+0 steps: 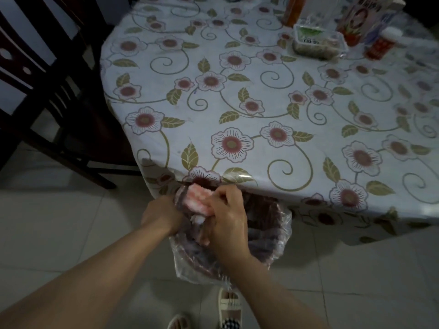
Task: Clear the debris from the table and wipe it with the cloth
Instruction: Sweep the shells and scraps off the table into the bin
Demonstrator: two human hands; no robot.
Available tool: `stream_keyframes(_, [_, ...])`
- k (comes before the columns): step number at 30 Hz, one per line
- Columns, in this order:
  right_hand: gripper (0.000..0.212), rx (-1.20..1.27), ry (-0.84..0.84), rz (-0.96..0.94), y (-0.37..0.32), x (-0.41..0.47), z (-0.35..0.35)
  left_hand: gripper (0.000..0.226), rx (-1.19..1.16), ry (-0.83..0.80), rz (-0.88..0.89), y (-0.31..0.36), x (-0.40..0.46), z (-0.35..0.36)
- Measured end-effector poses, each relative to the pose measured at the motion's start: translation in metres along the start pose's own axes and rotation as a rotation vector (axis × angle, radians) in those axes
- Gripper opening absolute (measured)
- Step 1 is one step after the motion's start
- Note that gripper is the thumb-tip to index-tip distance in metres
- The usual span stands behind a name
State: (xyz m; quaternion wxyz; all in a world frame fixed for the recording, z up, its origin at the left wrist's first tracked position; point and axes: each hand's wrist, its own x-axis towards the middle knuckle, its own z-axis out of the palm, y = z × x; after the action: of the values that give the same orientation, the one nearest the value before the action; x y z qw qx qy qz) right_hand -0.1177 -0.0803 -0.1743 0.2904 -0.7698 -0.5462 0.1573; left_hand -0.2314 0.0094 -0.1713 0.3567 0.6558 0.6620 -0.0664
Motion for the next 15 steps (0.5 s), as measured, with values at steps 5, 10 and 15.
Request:
stream_keyframes(5, [0.007, -0.075, -0.105, 0.147, 0.003, -0.002, -0.025, 0.025, 0.007, 0.016, 0.026, 0.004, -0.002, 0.005])
stream_keyframes(10, [0.035, 0.305, 0.19, 0.353, -0.001, 0.018, -0.091, 0.028, 0.003, -0.005, 0.064, 0.01, -0.002, 0.007])
stream_keyframes(15, [0.05, 0.353, 0.303, 0.35, 0.038, 0.087, -0.13, 0.022, 0.021, -0.013, 0.095, 0.013, -0.001, 0.007])
